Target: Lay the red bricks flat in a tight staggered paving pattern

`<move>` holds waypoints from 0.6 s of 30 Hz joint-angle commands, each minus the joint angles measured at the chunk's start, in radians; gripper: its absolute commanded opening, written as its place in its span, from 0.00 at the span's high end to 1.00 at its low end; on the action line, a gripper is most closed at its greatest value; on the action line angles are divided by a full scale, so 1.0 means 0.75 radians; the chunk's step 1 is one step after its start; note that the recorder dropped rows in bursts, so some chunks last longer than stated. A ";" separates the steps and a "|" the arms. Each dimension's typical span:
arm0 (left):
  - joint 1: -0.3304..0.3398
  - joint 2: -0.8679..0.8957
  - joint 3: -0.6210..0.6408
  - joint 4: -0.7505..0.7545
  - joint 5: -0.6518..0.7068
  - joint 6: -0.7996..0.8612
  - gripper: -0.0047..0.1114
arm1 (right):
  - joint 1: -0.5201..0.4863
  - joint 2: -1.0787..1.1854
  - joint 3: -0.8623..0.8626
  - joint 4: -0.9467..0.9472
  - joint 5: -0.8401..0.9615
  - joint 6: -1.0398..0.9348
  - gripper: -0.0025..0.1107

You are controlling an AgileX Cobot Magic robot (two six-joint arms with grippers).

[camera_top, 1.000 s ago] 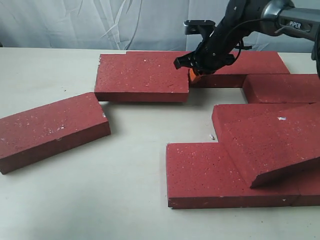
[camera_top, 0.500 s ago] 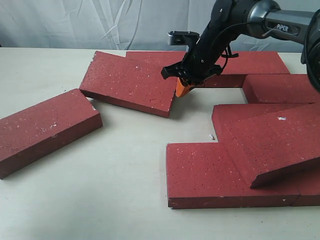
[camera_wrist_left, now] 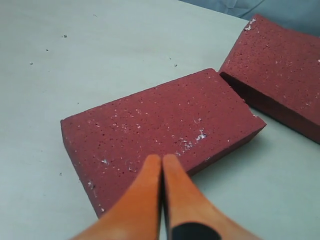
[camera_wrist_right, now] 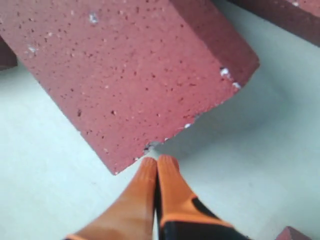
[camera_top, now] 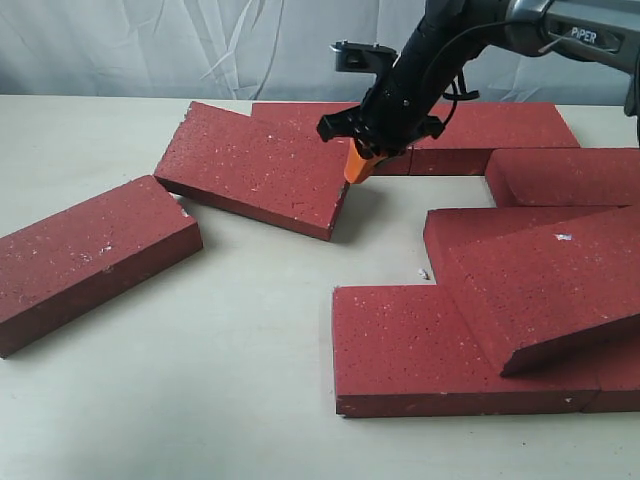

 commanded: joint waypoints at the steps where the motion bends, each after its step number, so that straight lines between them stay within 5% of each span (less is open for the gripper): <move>1: 0.000 0.006 -0.083 -0.018 0.073 0.083 0.96 | -0.004 -0.058 -0.006 0.000 0.028 0.000 0.98; 18: 0.000 0.006 -0.305 0.093 0.142 0.148 0.96 | -0.004 -0.102 -0.006 -0.001 0.040 0.000 0.98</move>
